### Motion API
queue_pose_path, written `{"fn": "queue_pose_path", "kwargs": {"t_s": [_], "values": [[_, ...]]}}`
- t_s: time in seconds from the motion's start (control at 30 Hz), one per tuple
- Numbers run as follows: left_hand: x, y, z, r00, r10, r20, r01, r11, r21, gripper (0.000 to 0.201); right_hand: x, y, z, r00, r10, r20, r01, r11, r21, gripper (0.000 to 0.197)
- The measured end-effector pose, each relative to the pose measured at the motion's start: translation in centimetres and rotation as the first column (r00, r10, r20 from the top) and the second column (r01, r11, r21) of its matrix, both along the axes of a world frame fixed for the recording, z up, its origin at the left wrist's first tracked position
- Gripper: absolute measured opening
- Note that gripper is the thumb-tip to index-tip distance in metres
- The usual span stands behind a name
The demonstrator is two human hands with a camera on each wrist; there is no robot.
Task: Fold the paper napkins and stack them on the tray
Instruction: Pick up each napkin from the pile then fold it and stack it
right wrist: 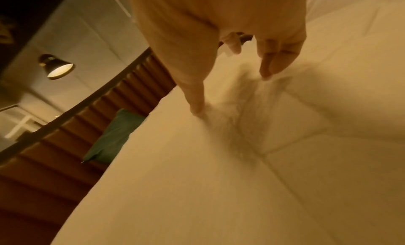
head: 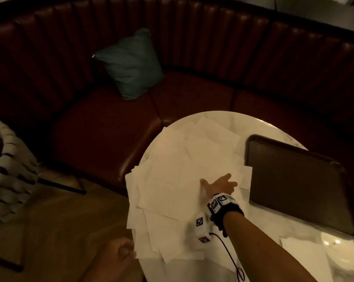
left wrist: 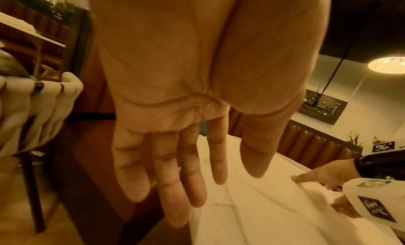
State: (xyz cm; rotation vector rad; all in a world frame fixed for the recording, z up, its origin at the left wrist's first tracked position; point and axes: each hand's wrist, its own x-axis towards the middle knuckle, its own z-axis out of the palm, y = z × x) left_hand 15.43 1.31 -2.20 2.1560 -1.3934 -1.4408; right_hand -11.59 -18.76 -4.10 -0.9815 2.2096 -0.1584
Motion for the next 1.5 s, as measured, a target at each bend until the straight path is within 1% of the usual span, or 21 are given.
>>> {"fn": "queue_pose_path", "kwargs": {"t_s": [0.07, 0.2, 0.27, 0.37, 0.47, 0.53, 0.57, 0.63, 0.7, 0.83, 0.87, 0.93, 1.0, 1.1, 1.17, 1.2, 1.27, 1.3, 1.33, 1.4, 1.5], "values": [[0.5, -0.2, -0.2, 1.0, 0.007, -0.022, -0.007, 1.0, 0.004, 0.03, -0.1, -0.4, -0.5, 0.999, 0.045, -0.029, -0.045, 0.999, 0.014, 0.093], [0.4, -0.9, 0.1, 0.999, -0.015, -0.042, 0.014, 1.0, -0.008, 0.02, -0.3, 0.0, -0.5, 0.999, 0.04, 0.021, -0.038, 0.994, -0.104, 0.051], [0.0, -1.5, 0.3, 0.999, -0.008, -0.031, 0.007, 1.0, -0.03, 0.016, -0.5, 0.5, -0.5, 0.996, 0.086, -0.027, -0.088, 0.99, -0.112, 0.044], [-0.8, -2.4, 0.7, 0.999, -0.015, -0.034, 0.014, 0.999, -0.05, 0.02, -1.0, 0.6, -0.6, 0.911, 0.352, -0.214, -0.384, 0.914, -0.131, 0.071], [-1.4, -2.9, 1.2, 0.998, -0.048, -0.033, 0.047, 0.998, -0.052, 0.021, -1.0, -1.3, 0.0, 0.737, 0.619, -0.272, -0.658, 0.749, -0.077, 0.097], [-1.4, -2.8, 1.5, 0.998, -0.038, -0.049, 0.035, 0.998, -0.058, 0.022, -0.5, -2.6, 0.5, 0.619, 0.734, -0.28, -0.757, 0.652, 0.035, 0.096], [-1.3, -2.5, 1.6, 0.999, -0.023, -0.049, 0.02, 0.998, -0.062, 0.025, -0.1, -3.2, 0.7, 0.601, 0.759, -0.25, -0.769, 0.634, 0.076, 0.089], [-1.2, -2.2, 1.9, 0.999, -0.011, -0.049, 0.008, 0.998, -0.059, 0.028, 0.4, -3.6, 1.0, 0.679, 0.717, -0.156, -0.723, 0.69, 0.022, 0.061], [-1.3, -1.8, 2.3, 0.996, 0.032, -0.082, -0.036, 0.998, -0.055, 0.025, 0.9, -3.4, 2.1, 0.78, 0.619, -0.09, -0.624, 0.758, -0.192, 0.027], [-3.0, -3.1, 3.2, 0.975, 0.109, -0.192, -0.122, 0.991, -0.054, 0.017, 0.9, -0.5, 7.9, 0.836, 0.545, 0.06, -0.427, 0.716, -0.553, 0.009], [-3.9, -3.7, 3.6, 0.956, 0.154, -0.25, -0.172, 0.984, -0.051, 0.028, 0.4, 0.7, 9.5, 0.835, 0.541, 0.1, -0.379, 0.698, -0.608, 0.007], [-6.1, -5.0, 4.1, 0.887, 0.246, -0.391, -0.272, 0.962, -0.009, 0.066, -1.1, 3.2, 12.4, 0.808, 0.537, 0.242, -0.255, 0.69, -0.677, 0.006], [-8.9, -6.1, 5.2, 0.77, 0.309, -0.558, -0.309, 0.946, 0.097, 0.09, -3.0, 5.7, 14.9, 0.724, 0.499, 0.477, -0.042, 0.721, -0.691, 0.009], [-13.2, -7.1, 7.0, 0.468, 0.377, -0.799, -0.305, 0.918, 0.255, 0.105, -6.1, 8.9, 17.3, 0.56, 0.392, 0.73, 0.214, 0.783, -0.585, 0.014], [-15.6, -7.7, 8.7, 0.285, 0.369, -0.885, -0.323, 0.906, 0.273, 0.08, -8.4, 11.0, 17.7, 0.533, 0.338, 0.776, 0.281, 0.794, -0.539, 0.017], [-16.6, -7.8, 9.7, 0.257, 0.336, -0.906, -0.338, 0.909, 0.242, 0.061, -9.8, 12.1, 17.7, 0.548, 0.323, 0.772, 0.297, 0.788, -0.54, 0.017], [-17.9, -8.1, 11.3, 0.309, 0.234, -0.922, -0.347, 0.93, 0.12, 0.042, -12.6, 14.1, 17.8, 0.585, 0.315, 0.748, 0.291, 0.779, -0.555, 0.008], [-18.3, -8.3, 11.8, 0.359, 0.163, -0.919, -0.338, 0.941, 0.034, 0.037, -13.7, 15.0, 18.2, 0.584, 0.312, 0.75, 0.276, 0.792, -0.545, 0.01], [-18.6, -8.3, 12.2, 0.422, 0.085, -0.903, -0.317, 0.947, -0.059, 0.035, -14.8, 15.7, 18.5, 0.568, 0.315, 0.76, 0.258, 0.809, -0.529, 0.024], [-19.1, -8.3, 13.0, 0.527, -0.042, -0.849, -0.239, 0.951, -0.196, 0.043, -16.2, 16.4, 19.5, 0.534, 0.298, 0.791, 0.251, 0.838, -0.485, 0.037], [-19.8, -8.3, 14.4, 0.581, -0.152, -0.8, -0.133, 0.952, -0.278, 0.06, -16.9, 16.7, 20.5, 0.574, 0.311, 0.757, 0.217, 0.834, -0.507, 0.033]]}}
